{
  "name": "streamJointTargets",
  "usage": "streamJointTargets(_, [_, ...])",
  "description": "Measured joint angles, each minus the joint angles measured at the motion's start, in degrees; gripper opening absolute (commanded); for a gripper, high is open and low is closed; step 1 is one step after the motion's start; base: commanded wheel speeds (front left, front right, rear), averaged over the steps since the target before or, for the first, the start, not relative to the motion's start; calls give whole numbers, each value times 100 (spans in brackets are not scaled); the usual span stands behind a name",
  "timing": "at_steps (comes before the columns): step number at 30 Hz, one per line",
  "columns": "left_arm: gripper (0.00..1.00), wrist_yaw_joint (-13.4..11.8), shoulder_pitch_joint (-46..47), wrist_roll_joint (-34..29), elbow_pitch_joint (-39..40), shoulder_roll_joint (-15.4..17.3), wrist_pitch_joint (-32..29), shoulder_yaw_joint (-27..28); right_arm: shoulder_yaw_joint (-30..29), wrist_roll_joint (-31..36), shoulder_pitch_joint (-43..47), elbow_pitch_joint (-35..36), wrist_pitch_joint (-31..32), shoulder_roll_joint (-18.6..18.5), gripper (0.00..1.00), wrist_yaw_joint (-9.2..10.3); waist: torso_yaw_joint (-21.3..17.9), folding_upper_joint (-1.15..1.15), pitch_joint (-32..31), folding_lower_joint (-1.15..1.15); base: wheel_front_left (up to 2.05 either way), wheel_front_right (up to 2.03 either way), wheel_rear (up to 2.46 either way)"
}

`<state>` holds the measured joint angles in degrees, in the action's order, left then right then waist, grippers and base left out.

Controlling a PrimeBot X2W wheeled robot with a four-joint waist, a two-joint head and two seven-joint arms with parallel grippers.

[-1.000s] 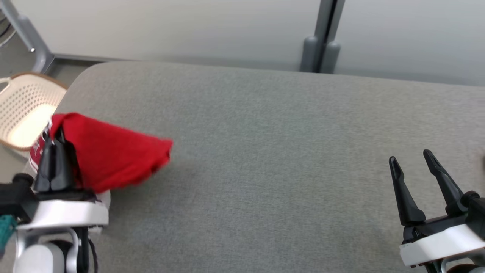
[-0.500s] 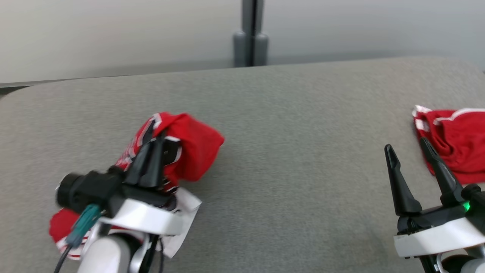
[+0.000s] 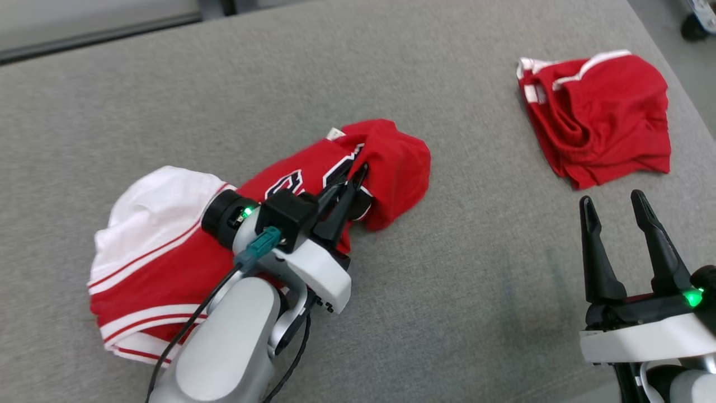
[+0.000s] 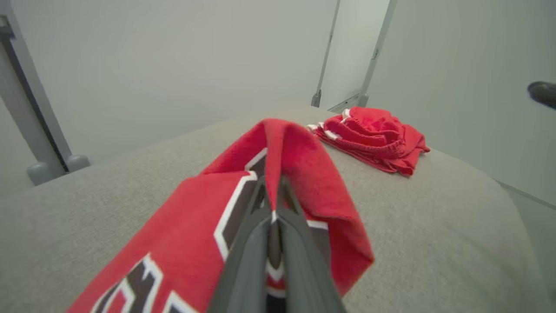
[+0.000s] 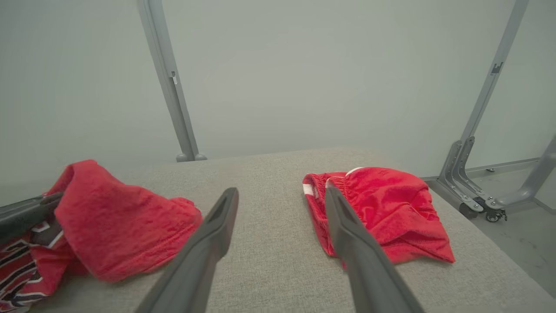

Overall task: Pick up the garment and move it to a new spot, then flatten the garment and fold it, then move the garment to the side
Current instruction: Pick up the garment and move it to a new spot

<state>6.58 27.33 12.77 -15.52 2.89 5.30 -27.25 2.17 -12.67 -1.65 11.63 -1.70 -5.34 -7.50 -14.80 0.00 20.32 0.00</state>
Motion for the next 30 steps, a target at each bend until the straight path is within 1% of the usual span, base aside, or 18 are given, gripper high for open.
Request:
streamJointTargets(3, [0, 15, 154, 12, -441, 1, 70, -135, 21, -11, -88, -112, -93, 43, 100, 0, -162, 0, 249, 0, 0, 0, 0])
streamJointTargets(5, [100, 15, 216, 33, -619, 0, 126, -189, 13, -25, -103, -178, -143, 70, 100, 0, -225, 0, 378, 0, 0, 0, 0])
streamJointTargets(8, [100, 19, 249, 30, -658, -2, 328, -339, 32, -25, -160, -285, -200, 89, 100, 0, -207, 0, 449, 0, 0, 0, 0])
streamJointTargets(11, [100, 19, 179, 38, -509, 0, 561, -394, 31, 4, -186, -354, -216, 81, 100, 0, -112, 0, 367, 0, 0, 0, 0])
streamJointTargets(14, [100, -118, -42, 65, -202, 13, 693, -336, 21, 32, -183, -371, -191, 23, 100, 0, 72, 0, 202, 0, 0, 0, 0])
streamJointTargets(18, [100, -500, -389, 229, 218, 102, 805, 59, 0, 64, -178, -375, -122, -92, 100, 0, 347, 0, -88, 0, 0, 0, 0])
streamJointTargets(23, [100, -979, -790, 467, 500, 355, 894, 759, -37, 82, -60, -327, 40, -183, 100, 0, 716, 0, -484, 0, 0, 0, 0])
streamJointTargets(28, [100, -1239, -1206, 665, 593, 675, 944, 1417, -112, 82, 101, -268, 193, -279, 100, 0, 1083, 0, -842, 0, 0, 0, 0])
streamJointTargets(30, [100, -1269, -1418, 691, 644, 829, 958, 1612, -123, 82, 165, -252, 250, -301, 100, 0, 1202, 0, -987, 0, 0, 0, 0])
